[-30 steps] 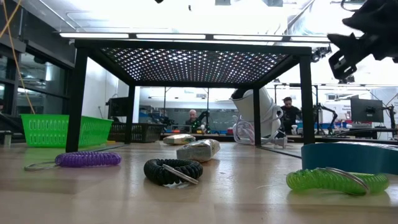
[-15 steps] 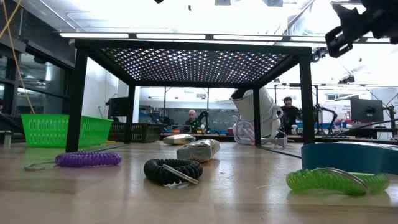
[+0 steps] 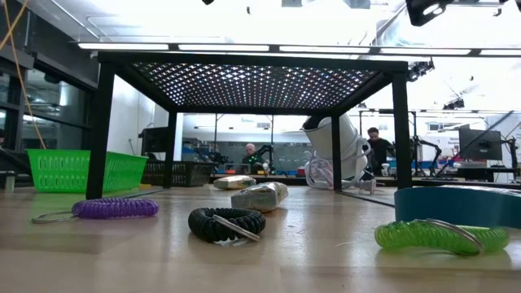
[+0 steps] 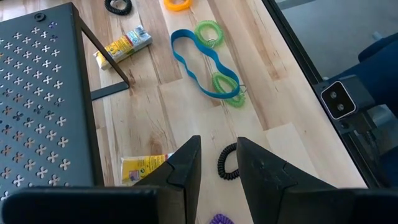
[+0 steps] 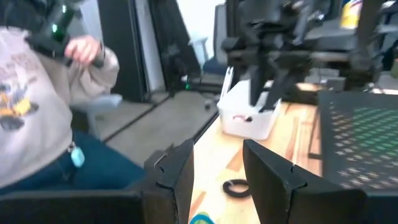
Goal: Pick & Place Office Desk Supplies
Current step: Put the blue rubber band into the white bin
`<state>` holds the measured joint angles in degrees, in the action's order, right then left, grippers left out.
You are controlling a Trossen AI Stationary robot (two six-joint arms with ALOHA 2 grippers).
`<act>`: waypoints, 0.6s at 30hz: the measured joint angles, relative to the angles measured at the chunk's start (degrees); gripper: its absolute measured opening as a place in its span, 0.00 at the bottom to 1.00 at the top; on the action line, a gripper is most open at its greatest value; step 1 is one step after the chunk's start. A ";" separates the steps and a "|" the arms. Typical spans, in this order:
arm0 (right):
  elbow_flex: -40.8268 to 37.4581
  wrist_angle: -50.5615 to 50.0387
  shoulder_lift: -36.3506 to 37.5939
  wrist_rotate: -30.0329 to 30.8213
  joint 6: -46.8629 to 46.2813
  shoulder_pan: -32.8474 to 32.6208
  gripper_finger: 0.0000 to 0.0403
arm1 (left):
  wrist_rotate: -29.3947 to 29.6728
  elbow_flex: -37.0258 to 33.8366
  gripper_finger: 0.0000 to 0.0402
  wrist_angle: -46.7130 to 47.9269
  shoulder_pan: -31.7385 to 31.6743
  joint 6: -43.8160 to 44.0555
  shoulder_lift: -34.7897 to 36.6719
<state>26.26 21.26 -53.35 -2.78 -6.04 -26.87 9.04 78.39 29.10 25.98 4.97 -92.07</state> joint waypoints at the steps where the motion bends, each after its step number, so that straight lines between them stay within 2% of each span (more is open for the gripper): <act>1: 0.89 0.02 -1.96 0.44 0.16 -0.54 0.31 | 0.00 0.00 0.24 -0.02 0.00 0.00 0.00; 9: 6.91 -1.47 -15.20 7.79 0.41 -4.98 0.31 | 0.00 0.00 0.24 0.00 0.00 -0.02 0.00; 15: 14.74 -9.23 -22.52 12.73 1.81 -8.11 0.31 | 0.00 0.00 0.24 0.00 0.00 -0.02 0.00; 18: 18.09 -12.41 -25.34 13.34 1.81 -9.19 0.31 | 0.02 0.00 0.24 -0.02 0.00 -0.02 0.00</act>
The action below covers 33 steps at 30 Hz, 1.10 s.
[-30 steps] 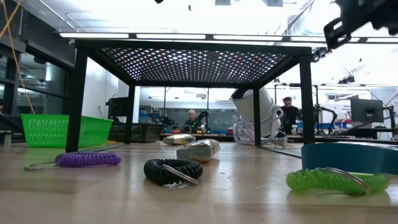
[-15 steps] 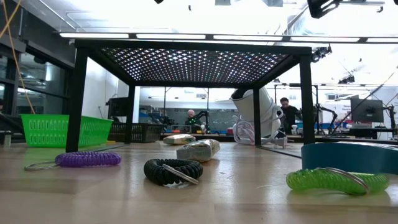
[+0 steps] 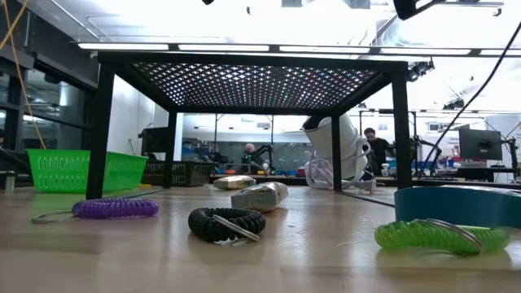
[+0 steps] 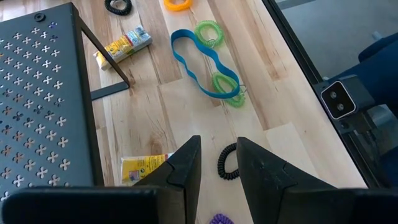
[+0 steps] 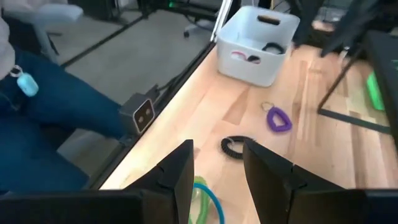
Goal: Pick & Place Office Desk Supplies
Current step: Put the blue rubber band into the white bin
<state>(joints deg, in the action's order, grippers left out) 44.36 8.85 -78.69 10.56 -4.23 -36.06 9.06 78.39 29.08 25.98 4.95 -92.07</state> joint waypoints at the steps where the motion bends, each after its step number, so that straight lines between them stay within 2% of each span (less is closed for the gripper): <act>1: 0.69 -0.26 -0.84 -0.01 -0.01 -0.23 0.31 | -0.02 0.00 0.24 0.02 0.00 0.00 0.00; 15: 1.58 -3.08 -10.72 -0.24 -8.83 -1.18 0.31 | -0.01 0.00 0.24 0.02 0.00 1.51 0.00; 21: 1.58 -2.18 -16.14 -2.36 -13.01 -1.39 0.31 | -0.02 0.00 0.24 0.02 0.00 1.51 0.00; 28: 1.56 -0.44 -17.49 -2.76 -16.78 -2.67 0.31 | -0.02 0.00 0.24 0.02 0.00 1.51 0.00; 33: 1.56 -1.75 -17.49 0.71 -18.82 -3.89 0.31 | -0.02 0.00 0.24 0.04 0.00 1.51 0.00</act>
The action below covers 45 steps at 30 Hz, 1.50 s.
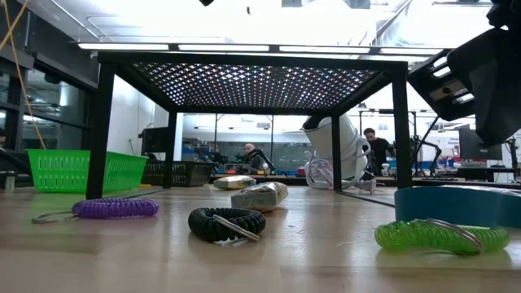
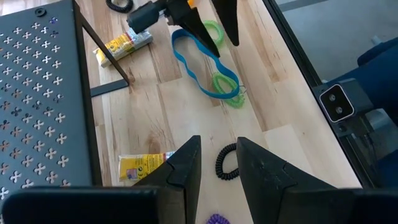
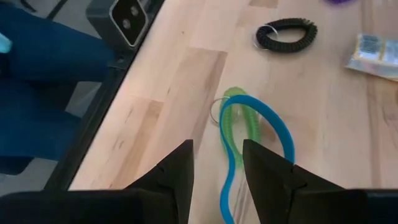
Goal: Pick & Place Office Desk Supplies
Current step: Put the blue rubber band into the white bin
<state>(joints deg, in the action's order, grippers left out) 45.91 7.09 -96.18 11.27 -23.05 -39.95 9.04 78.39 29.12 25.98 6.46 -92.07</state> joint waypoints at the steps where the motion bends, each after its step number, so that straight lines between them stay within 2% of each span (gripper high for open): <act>1: 0.00 -0.58 0.00 0.67 -0.69 -0.21 0.31 | 0.00 0.00 0.24 -0.02 0.00 0.00 0.00; 9: 0.00 -3.40 0.02 2.52 -7.05 -0.36 0.31 | 0.00 0.00 0.24 0.00 0.00 0.00 0.00; 16: 0.00 -3.40 -0.12 3.60 -7.41 -1.25 0.31 | 0.00 0.00 0.24 -0.01 0.00 0.00 0.00; 25: -0.03 -0.93 -5.17 3.66 -10.07 -1.82 0.31 | -0.01 0.00 0.24 0.01 0.01 -0.02 0.00; 36: -0.02 -0.64 -6.49 3.80 -10.40 -1.78 0.31 | -0.02 0.00 0.24 0.02 0.00 -0.02 0.00; 40: -0.02 -0.66 -6.51 3.78 -10.40 -1.76 0.27 | 0.00 0.00 0.24 0.02 0.00 -0.02 0.00; 45: -0.02 -0.74 -6.51 3.65 -10.38 -1.67 0.16 | -0.02 0.00 0.24 0.02 0.01 -0.02 0.00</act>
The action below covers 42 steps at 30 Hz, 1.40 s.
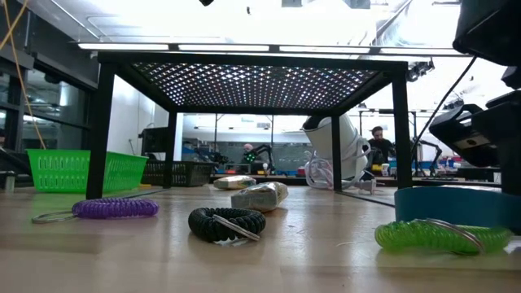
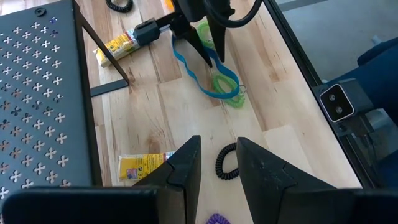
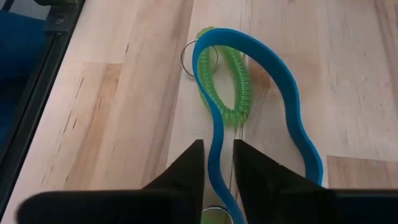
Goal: Pick & Place Office Desk Supplies
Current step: Put the blue rubber band into the white bin
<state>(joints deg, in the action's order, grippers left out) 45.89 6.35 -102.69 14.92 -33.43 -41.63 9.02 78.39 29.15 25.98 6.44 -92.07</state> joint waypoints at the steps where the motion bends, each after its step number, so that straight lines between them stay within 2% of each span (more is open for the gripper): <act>1: 0.00 0.00 0.00 0.00 0.00 0.00 0.14 | 0.02 0.00 0.24 0.00 -0.01 0.00 0.00; 8: 0.00 -0.04 0.00 -0.02 0.17 0.00 0.01 | 0.02 0.00 0.24 0.00 -0.01 0.00 0.00; 18: 0.00 -0.27 1.00 0.21 0.66 0.04 0.01 | 0.02 0.00 0.24 0.00 -0.01 0.00 0.00; 33: 0.02 0.25 14.91 3.09 5.32 4.13 0.01 | 0.02 0.00 0.24 -0.02 0.01 -0.90 0.00; 39: 0.02 0.83 17.18 2.16 7.75 6.65 0.01 | 0.66 0.00 0.24 -0.04 0.00 -3.65 0.00; 42: 0.02 4.26 17.33 -0.56 9.10 8.19 0.01 | 0.99 0.00 0.24 -0.06 0.00 -3.65 0.00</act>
<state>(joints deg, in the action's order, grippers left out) 45.91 10.61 -85.36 14.36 -24.33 -33.43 10.01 78.39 29.08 25.98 2.79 -92.07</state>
